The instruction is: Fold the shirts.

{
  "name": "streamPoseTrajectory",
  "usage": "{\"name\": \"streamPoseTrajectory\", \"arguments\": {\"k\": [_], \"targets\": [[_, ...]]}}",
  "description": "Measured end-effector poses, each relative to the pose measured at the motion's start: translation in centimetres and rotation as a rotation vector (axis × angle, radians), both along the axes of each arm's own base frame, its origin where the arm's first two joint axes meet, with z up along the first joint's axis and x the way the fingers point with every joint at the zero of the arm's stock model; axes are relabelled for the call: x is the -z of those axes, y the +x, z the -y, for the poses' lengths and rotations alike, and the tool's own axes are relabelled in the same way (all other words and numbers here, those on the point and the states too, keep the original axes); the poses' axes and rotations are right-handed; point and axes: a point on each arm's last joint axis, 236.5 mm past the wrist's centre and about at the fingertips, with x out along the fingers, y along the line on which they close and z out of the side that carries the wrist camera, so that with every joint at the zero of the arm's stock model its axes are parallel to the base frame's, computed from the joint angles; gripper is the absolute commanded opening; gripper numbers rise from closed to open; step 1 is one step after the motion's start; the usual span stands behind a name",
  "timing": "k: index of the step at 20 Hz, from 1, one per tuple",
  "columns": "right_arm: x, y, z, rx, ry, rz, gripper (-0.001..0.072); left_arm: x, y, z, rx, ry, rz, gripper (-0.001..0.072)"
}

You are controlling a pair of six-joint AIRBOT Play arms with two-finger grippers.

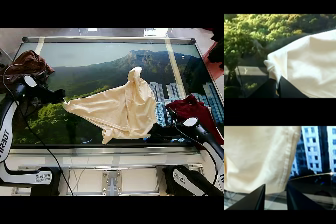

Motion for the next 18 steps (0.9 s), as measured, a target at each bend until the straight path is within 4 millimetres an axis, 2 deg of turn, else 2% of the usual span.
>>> {"name": "streamPoseTrajectory", "arguments": {"k": [2,3,4,5,9,11,13,14,16,17,18], "targets": [[0.2,0.6,0.0,0.014,-0.013,0.021,0.0297,-0.1,0.1,0.2,0.006,-0.006,0.004,0.0010],[0.2,1.0,0.1,0.026,-0.017,0.033,0.0211,-0.1,0.1,0.2,0.008,-0.007,0.007,0.0010],[0.2,1.5,0.1,0.040,-0.020,0.048,0.0052,-0.1,0.2,0.3,0.008,-0.010,0.009,0.0010],[0.2,1.8,0.1,0.050,-0.020,0.057,0.0025,-0.1,0.2,0.3,0.008,-0.010,0.011,0.0010],[-0.2,2.8,0.0,0.057,-0.017,0.102,0.0022,-0.2,0.2,0.2,0.011,-0.006,0.016,0.0010],[-1.7,3.9,-0.1,0.037,-0.012,0.158,0.0022,-0.8,0.4,-0.3,0.017,0.019,0.033,0.0010],[-5.2,6.0,0.0,0.022,-0.015,0.262,0.0021,-3.2,0.9,-1.2,0.026,0.066,0.092,0.0009],[-8.0,7.3,0.3,0.019,-0.018,0.336,0.0022,-5.2,1.1,-1.7,0.029,0.094,0.140,0.0010],[-15.4,9.7,1.8,0.037,-0.040,0.514,0.0021,-10.1,1.2,-2.6,0.030,0.153,0.252,0.0010],[-19.6,10.4,2.8,0.052,-0.060,0.606,0.0020,-13.5,0.8,-3.2,0.028,0.197,0.328,0.0010],[-24.9,10.7,4.1,0.075,-0.092,0.724,0.0019,-16.4,0.2,-3.7,0.025,0.233,0.391,0.0009]]}}
